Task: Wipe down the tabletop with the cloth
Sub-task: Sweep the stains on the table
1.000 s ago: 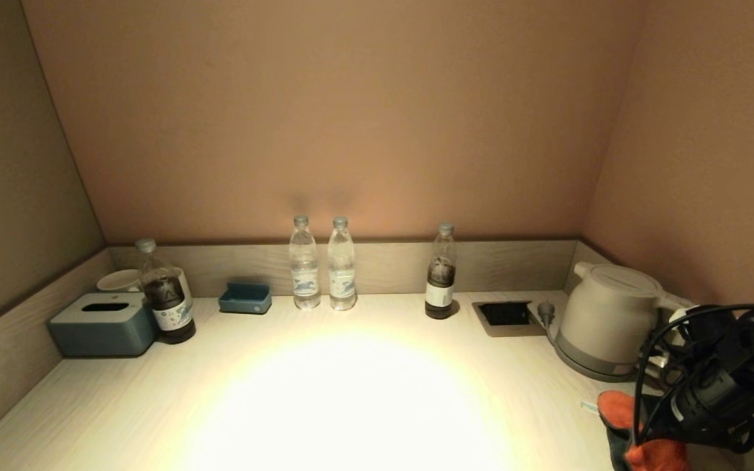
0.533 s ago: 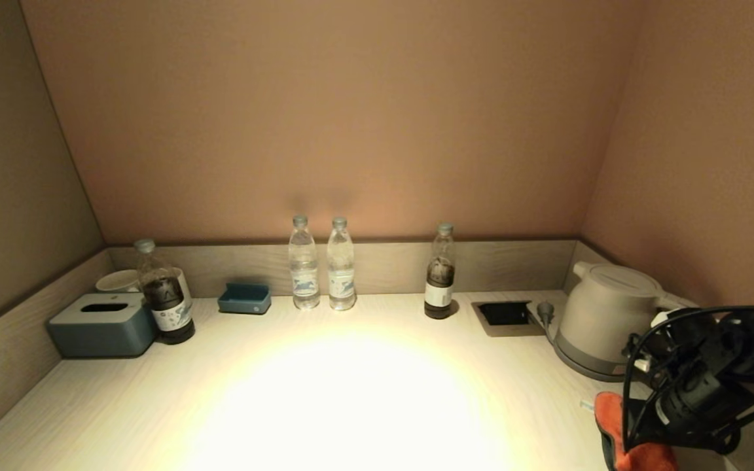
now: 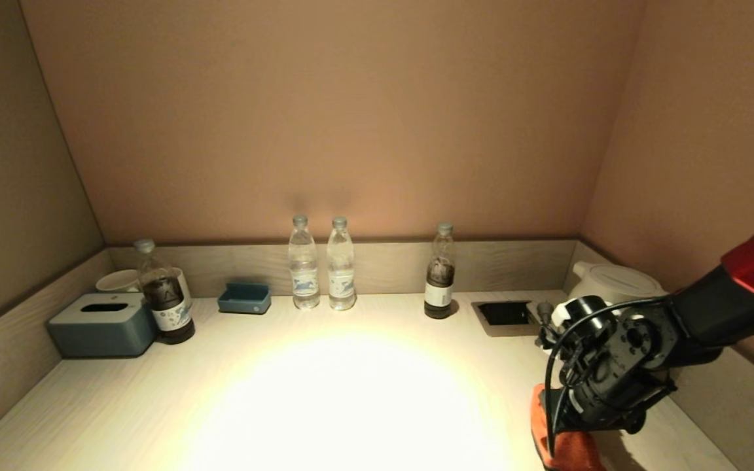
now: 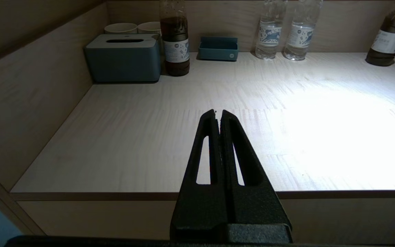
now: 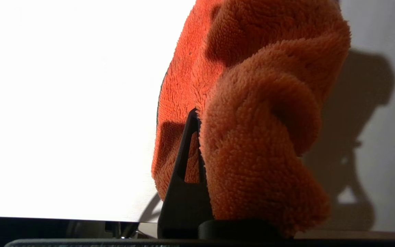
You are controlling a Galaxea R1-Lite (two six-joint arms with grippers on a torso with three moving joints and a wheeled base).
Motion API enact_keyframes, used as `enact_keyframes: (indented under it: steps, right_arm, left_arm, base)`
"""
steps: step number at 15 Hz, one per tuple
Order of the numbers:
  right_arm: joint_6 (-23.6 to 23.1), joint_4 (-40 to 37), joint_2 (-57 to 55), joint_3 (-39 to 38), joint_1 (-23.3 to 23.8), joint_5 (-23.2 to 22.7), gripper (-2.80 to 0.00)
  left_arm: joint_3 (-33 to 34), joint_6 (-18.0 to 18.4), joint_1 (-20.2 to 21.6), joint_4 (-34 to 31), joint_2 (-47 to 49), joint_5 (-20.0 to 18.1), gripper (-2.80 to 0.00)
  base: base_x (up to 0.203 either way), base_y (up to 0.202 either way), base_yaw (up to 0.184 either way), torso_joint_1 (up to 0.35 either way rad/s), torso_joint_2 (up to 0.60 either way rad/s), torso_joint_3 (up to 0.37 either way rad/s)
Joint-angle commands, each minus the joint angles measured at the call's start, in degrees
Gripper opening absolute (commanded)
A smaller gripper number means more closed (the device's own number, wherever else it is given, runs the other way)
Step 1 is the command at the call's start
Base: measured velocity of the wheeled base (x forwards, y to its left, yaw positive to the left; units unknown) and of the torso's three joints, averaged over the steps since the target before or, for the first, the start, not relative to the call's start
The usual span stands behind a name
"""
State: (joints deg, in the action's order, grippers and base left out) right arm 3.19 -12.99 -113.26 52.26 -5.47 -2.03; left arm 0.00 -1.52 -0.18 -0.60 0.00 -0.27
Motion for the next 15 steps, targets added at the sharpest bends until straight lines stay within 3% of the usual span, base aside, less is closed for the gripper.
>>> enact_keyframes:
  steps: [1,6,10,15]
  right_arm:
    - [7.56,-0.15,-2.16,2.57,-8.21,1.01,-2.8]
    - [14.06,-1.56,-7.01,9.13,-18.96,2.84,-2.8]
    - [16.45,-4.37,-10.03,14.71,-24.96,3.89,-2.8]
    - [19.38,-10.91,-15.43,26.93,-34.6,5.39,-2.8]
  left_arm:
    - [0.0,-0.07,0.01,-0.02,0.0,0.0,-2.8]
    - [0.0,-0.07,0.01,-0.02,0.0,0.0,-2.8]
    - [0.0,-0.07,0.01,-0.02,0.0,0.0,-2.8]
    - [0.0,-0.07,0.01,-0.02,0.0,0.0,-2.8]
  base:
    - [0.0,0.0,0.0,0.0,0.0,0.0]
    - [0.0,0.0,0.0,0.0,0.0,0.0]
    - [0.0,0.0,0.0,0.0,0.0,0.0]
    - [0.0,0.0,0.0,0.0,0.0,0.0]
